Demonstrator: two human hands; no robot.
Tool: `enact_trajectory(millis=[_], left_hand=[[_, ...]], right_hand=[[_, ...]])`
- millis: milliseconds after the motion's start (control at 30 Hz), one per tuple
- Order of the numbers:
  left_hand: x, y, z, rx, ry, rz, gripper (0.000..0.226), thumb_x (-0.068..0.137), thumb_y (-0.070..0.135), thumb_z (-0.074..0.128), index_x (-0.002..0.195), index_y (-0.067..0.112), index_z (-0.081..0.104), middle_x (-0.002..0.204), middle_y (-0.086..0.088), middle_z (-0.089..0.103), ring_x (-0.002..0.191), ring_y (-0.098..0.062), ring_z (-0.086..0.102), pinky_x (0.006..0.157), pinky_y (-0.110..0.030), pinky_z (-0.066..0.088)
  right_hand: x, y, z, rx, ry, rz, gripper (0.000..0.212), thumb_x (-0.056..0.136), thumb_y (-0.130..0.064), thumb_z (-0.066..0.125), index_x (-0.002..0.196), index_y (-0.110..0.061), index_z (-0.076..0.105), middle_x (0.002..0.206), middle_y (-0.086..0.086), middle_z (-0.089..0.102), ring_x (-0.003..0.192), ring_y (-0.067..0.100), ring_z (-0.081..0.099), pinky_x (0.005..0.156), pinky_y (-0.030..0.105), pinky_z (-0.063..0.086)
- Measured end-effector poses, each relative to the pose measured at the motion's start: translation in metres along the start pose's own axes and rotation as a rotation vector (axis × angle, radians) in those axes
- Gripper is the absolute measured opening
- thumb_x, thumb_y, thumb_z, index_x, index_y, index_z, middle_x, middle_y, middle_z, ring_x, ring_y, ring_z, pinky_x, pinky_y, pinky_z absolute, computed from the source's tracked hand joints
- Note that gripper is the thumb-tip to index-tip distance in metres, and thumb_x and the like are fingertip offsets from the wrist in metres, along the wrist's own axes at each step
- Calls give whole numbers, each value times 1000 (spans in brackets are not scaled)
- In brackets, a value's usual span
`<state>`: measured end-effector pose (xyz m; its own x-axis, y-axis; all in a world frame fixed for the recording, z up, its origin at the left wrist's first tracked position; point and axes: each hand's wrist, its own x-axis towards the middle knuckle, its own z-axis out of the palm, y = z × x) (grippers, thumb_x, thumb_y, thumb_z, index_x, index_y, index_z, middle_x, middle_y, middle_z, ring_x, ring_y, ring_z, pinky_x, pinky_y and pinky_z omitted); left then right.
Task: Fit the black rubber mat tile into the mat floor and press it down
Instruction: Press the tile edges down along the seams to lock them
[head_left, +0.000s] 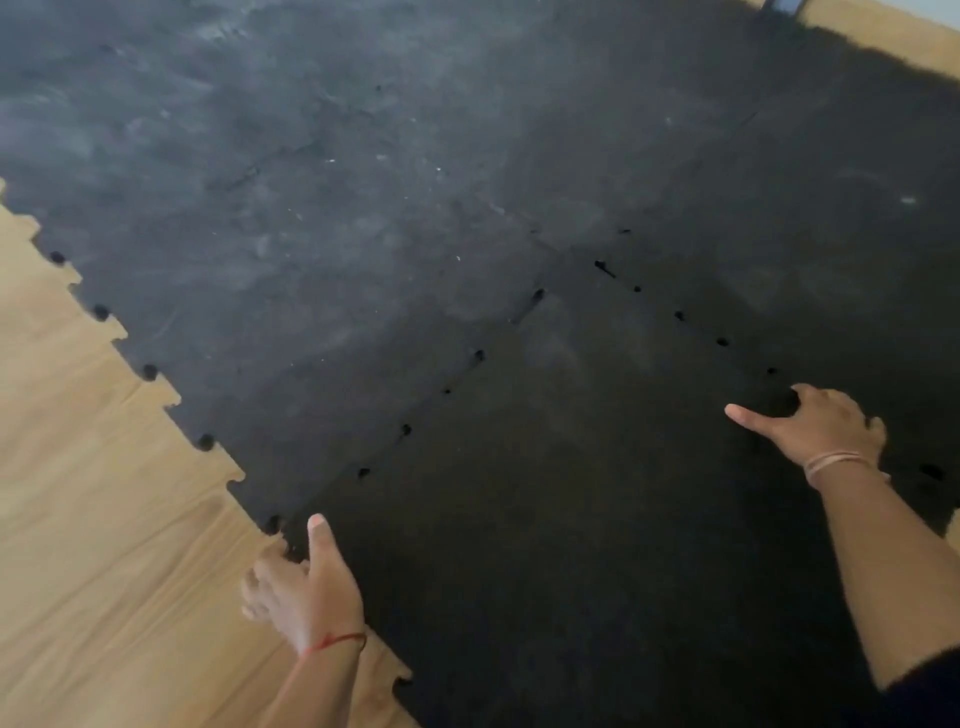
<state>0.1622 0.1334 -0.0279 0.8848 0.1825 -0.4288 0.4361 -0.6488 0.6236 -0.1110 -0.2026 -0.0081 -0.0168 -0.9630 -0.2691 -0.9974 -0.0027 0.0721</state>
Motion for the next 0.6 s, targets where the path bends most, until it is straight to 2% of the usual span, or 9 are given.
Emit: enact_trajectory(millis=[100, 233, 367, 500, 600], left_hand=[[7, 7, 5, -18, -58, 160, 47, 90, 28, 50, 123, -5, 46, 131, -26, 44, 129, -35, 28, 109, -42, 16], [17, 6, 7, -20, -87, 174, 45, 89, 26, 54, 123, -3, 45, 128, -24, 47, 123, -37, 36, 106, -44, 25], [18, -9, 3, -5, -148, 159, 44, 88, 29, 54, 119, -3, 48, 118, -22, 54, 111, -37, 49, 99, -50, 40], [15, -22, -1, 66, -217, 137, 41, 88, 32, 53, 110, -3, 53, 111, -24, 58, 105, -39, 53, 96, -54, 43], [11, -26, -5, 58, -153, 113, 48, 84, 31, 60, 118, -2, 50, 118, -21, 55, 120, -35, 41, 103, -50, 36]], right_hand=[[3, -1, -4, 37, -33, 53, 97, 71, -70, 58, 142, -8, 36, 147, 19, 36, 138, 37, 29, 112, 54, 22], [7, -5, -10, 59, -84, 90, 95, 72, -64, 64, 142, -6, 35, 149, 19, 34, 137, 39, 30, 112, 54, 23], [7, -23, -3, 120, 75, -27, 103, 71, -60, 67, 146, -5, 24, 156, 16, 19, 143, 33, 16, 112, 55, 19], [9, -64, 7, 96, 2, -185, 108, 71, -68, 60, 149, -8, 15, 159, 12, 10, 146, 29, 10, 114, 49, 15], [18, -85, 2, 94, -6, -203, 107, 73, -72, 53, 148, -7, 16, 158, 14, 12, 145, 30, 11, 115, 47, 15]])
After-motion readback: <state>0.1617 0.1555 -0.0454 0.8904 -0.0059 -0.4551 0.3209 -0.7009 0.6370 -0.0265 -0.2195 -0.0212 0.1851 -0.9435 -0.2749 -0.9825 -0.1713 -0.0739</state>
